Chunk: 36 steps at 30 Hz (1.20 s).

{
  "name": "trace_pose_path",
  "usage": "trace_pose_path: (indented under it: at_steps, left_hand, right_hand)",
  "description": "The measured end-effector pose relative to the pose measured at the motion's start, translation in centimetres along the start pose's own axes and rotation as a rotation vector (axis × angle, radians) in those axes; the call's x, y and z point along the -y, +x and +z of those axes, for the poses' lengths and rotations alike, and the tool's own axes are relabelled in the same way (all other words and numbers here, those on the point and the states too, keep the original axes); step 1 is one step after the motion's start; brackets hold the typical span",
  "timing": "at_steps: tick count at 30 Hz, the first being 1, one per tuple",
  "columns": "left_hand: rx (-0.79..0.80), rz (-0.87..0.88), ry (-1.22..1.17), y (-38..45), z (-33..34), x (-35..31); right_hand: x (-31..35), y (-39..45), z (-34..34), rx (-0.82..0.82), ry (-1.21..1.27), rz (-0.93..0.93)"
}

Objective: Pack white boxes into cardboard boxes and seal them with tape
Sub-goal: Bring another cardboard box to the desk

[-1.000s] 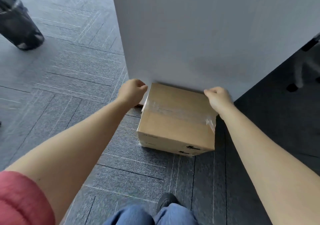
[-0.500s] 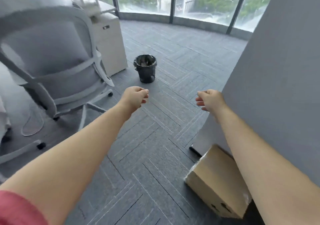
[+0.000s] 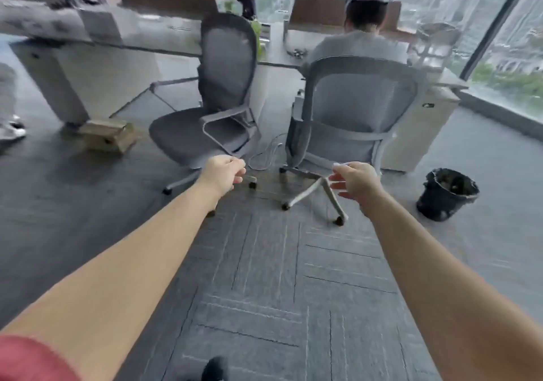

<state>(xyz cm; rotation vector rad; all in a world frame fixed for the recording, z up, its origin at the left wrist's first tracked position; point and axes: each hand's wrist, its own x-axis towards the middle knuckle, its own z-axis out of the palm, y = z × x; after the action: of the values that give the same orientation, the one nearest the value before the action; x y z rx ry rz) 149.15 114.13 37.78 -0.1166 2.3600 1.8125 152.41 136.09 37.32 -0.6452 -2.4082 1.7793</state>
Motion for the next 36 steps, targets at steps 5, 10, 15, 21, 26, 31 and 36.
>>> trace_pose_path:
  at_steps: [5, 10, 15, 21, 26, 31, 36]
  left_hand:
    - [-0.263, -0.091, -0.097, -0.9, -10.8, 3.5]
    - [-0.457, -0.164, -0.162, -0.2, -21.6, 7.2]
    - [-0.558, -0.211, -0.2, 3.6, -32.2, 9.8]
    - [-0.598, -0.199, -0.182, 9.8, -43.5, 9.7]
    - [-0.606, -0.204, -0.177, 15.6, -49.3, 10.2]
    - [-0.633, -0.212, -0.176, 23.9, -53.8, 11.3]
    - [-0.715, -0.21, -0.211, 35.3, -58.4, 11.3]
  right_hand:
    - [4.0, 0.7, 11.8, 0.248, -0.056, -0.065]
    - [8.0, 1.0, 24.3, 0.439, -0.074, -0.109]
    - [11.6, 2.0, 36.9, 0.542, -0.069, -0.087]
    - [17.4, 4.6, 49.2, 0.569, -0.02, -0.105]
    - [20.4, 8.5, 55.9, 0.591, -0.013, -0.109]
    - [22.7, 15.2, 63.5, 0.621, -0.035, -0.096]
    - [26.4, 24.5, 72.0, 0.646, -0.031, -0.08]
